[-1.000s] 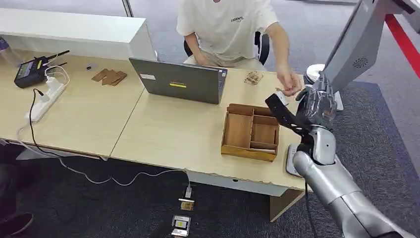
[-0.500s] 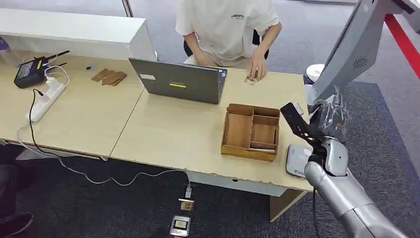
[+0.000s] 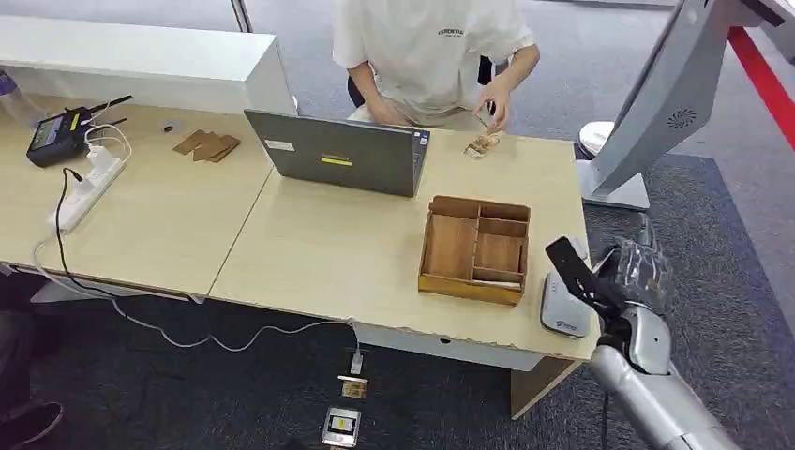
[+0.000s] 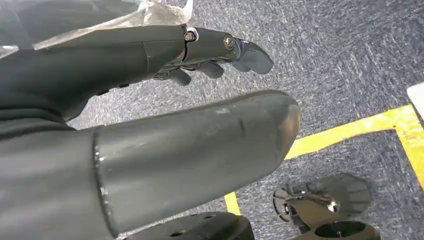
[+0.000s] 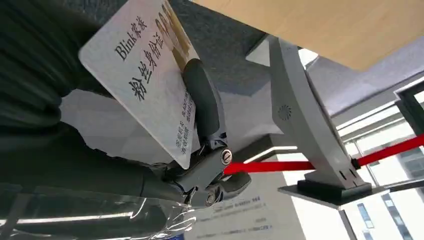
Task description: Pass the card to the sensor for recognition and then transmit it.
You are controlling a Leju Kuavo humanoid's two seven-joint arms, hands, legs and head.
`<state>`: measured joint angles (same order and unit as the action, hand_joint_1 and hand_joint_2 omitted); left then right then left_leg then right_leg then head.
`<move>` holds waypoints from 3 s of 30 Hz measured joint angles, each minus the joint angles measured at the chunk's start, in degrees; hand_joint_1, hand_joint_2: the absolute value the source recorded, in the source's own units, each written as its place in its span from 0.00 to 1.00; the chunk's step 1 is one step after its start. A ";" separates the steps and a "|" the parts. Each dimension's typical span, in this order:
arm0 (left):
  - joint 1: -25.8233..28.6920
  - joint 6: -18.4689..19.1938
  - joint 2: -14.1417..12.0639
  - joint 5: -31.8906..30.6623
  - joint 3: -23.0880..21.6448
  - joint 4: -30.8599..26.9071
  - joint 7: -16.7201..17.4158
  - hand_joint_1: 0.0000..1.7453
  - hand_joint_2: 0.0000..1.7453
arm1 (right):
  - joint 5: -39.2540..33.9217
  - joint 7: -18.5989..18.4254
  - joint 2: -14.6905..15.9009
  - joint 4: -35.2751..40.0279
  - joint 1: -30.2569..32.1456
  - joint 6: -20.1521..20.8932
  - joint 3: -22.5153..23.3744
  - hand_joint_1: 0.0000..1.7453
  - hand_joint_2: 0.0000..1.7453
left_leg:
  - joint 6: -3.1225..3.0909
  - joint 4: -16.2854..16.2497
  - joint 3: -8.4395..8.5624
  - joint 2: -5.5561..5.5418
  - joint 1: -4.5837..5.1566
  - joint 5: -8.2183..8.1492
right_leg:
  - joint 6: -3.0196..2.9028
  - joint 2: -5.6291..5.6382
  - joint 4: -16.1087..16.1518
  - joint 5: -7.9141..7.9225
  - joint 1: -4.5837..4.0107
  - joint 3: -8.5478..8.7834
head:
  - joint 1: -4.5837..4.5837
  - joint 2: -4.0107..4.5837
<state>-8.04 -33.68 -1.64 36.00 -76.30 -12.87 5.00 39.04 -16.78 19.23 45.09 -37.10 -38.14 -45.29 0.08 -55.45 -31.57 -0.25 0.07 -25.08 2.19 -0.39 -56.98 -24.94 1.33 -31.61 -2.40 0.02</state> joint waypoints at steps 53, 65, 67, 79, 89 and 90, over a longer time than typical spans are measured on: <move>-2.03 2.34 0.02 -3.41 0.66 0.00 2.62 0.00 0.00 | -2.08 2.05 -1.55 -5.11 3.96 0.44 0.00 1.00 1.00 | 0.00 0.00 0.00 0.00 0.00 0.00 | 0.00 0.00 0.00 0.00 0.00 0.01 | 0.00 0.00; -2.40 2.73 0.04 -3.61 0.63 0.00 2.97 0.00 0.00 | -3.01 1.72 -2.14 -5.14 4.01 0.57 0.00 1.00 1.00 | 0.00 0.00 0.00 0.01 0.00 0.00 | 0.00 0.00 0.00 0.00 0.00 0.01 | 0.00 0.00; -2.46 2.89 0.02 -3.80 0.61 0.00 3.06 0.00 0.00 | -3.08 1.79 -2.41 -5.18 4.10 0.61 -0.02 1.00 1.00 | 0.00 0.00 0.01 0.01 0.00 0.00 | 0.00 0.00 0.00 0.00 0.00 0.01 | 0.00 0.00; -2.88 3.26 0.04 -4.00 0.57 0.00 3.52 0.00 0.00 | -3.74 2.53 -3.43 -5.95 4.53 1.64 -0.18 1.00 1.00 | 0.00 0.00 0.00 0.00 0.00 0.00 | 0.00 0.00 0.00 0.00 0.00 0.00 | 0.00 0.00; -2.97 3.26 0.04 -4.11 0.57 0.00 3.17 0.00 0.00 | -3.76 2.84 -3.96 -6.58 4.60 2.69 -0.37 1.00 1.00 | 0.00 0.01 0.01 0.01 0.00 0.00 | 0.00 0.00 0.00 0.00 0.00 0.00 | 0.00 0.00; -2.97 3.24 0.04 -4.11 0.57 0.00 2.99 0.00 0.00 | -3.76 3.21 -4.28 -7.06 4.64 3.28 -0.42 1.00 1.00 | 0.00 0.01 0.01 0.01 -0.01 0.00 | 0.00 0.00 0.00 0.00 0.00 0.00 | -0.02 0.00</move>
<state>-11.00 -30.45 -1.60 31.89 -75.73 -12.87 8.00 35.28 -13.57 14.95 38.03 -32.47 -34.86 -45.70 0.08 -55.45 -31.55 -0.23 0.06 -25.08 2.19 -0.39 -56.98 -24.94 1.33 -31.60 -2.43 0.02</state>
